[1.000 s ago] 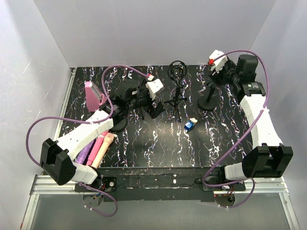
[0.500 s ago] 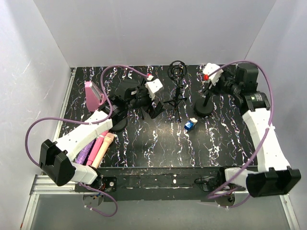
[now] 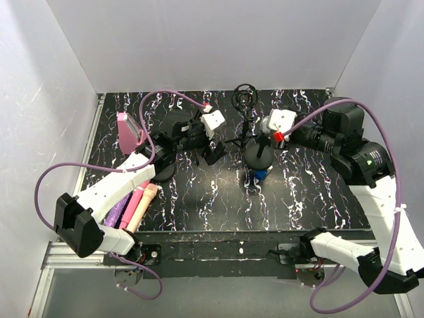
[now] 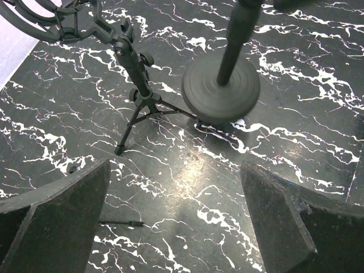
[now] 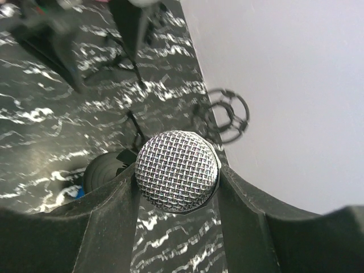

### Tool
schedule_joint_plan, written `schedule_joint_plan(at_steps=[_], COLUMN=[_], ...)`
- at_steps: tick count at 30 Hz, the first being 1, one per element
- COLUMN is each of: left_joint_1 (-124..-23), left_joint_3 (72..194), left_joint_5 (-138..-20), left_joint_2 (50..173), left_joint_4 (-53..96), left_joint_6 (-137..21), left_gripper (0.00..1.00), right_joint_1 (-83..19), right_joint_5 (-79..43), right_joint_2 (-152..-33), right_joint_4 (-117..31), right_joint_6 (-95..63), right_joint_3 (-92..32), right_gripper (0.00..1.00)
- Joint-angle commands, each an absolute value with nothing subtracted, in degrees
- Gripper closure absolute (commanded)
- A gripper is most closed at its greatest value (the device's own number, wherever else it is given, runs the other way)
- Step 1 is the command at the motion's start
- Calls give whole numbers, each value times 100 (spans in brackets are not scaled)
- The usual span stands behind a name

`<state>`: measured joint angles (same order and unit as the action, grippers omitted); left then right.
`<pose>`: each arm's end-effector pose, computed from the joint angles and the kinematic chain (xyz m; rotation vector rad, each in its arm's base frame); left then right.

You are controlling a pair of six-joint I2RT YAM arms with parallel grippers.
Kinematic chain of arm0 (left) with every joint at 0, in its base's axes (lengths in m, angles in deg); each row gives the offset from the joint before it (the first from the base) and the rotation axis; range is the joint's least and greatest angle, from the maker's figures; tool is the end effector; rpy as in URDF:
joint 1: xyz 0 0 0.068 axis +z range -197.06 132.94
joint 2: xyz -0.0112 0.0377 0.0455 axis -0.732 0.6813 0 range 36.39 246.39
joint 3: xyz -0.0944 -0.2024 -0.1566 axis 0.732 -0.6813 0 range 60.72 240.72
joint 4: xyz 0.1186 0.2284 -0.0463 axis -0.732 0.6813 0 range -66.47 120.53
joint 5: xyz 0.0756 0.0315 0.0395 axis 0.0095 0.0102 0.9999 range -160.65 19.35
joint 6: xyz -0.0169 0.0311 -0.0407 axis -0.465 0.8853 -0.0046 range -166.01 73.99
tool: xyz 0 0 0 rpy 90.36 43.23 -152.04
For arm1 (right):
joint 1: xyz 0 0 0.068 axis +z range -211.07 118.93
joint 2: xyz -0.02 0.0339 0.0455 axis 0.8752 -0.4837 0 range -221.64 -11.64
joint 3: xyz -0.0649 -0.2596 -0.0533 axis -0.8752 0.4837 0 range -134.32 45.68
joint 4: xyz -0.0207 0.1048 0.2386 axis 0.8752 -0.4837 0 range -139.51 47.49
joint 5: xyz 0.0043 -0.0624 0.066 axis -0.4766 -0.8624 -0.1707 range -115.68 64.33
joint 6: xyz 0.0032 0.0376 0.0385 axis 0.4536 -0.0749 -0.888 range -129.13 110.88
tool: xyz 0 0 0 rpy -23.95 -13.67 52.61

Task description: Remove the microphone from the stand

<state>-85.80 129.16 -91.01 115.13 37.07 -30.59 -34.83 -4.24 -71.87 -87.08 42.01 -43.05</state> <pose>0.2406 -0.2090 0.3442 1.1176 1.6723 -0.6142 0.1543 0.0905 0.4827 -1.3352 1.2539 0.0410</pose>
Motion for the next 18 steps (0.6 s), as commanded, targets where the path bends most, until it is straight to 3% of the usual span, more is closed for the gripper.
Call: schedule_joint_plan(at_steps=[1,7,18], left_joint_1=[-8582,-8573,-8582], left_joint_3=[13217,13270,12883], left_joint_5=[-9025,-8867,-9306], left_joint_2=[11171,10908,10248], left_joint_4=[3987,4567,5033], left_joint_6=[-2905,-2791,-2571], left_gripper=[2,2,2], right_joint_1=[-2909,-2109,-949], right_joint_5=[-89,8,-827], right_joint_2=[-7035,-7149,-7536], right_joint_4=[-8268,-7776,-5473], right_joint_6=[3913,3790,4097], right_joint_3=[-4503,-4028,-2727], right_gripper=[87,88,90])
